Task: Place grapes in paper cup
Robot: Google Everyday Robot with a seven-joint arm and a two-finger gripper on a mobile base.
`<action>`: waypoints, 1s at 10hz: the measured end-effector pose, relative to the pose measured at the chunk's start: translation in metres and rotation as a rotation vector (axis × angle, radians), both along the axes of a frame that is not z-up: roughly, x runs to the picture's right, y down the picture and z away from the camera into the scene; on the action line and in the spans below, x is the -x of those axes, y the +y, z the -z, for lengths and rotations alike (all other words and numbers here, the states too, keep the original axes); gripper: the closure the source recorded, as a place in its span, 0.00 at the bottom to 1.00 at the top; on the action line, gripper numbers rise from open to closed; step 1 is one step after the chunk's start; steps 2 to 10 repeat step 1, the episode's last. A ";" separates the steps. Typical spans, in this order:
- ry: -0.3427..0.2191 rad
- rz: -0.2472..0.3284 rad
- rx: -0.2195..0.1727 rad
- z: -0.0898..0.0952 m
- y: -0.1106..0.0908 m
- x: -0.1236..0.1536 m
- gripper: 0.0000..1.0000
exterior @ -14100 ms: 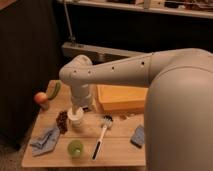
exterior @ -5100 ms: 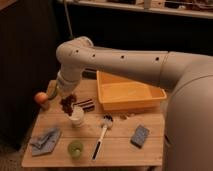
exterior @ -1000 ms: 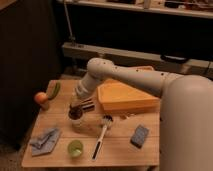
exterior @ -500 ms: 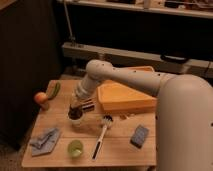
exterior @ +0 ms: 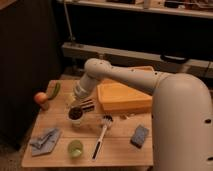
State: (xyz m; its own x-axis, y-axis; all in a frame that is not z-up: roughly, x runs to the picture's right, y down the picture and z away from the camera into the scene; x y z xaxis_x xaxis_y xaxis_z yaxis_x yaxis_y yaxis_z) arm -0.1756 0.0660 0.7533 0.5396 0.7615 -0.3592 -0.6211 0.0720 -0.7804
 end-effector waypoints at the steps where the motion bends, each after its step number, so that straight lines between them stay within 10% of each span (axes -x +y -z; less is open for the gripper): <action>1: 0.002 0.004 0.005 -0.001 0.002 -0.001 0.20; 10: 0.002 0.004 0.005 -0.001 0.002 -0.001 0.20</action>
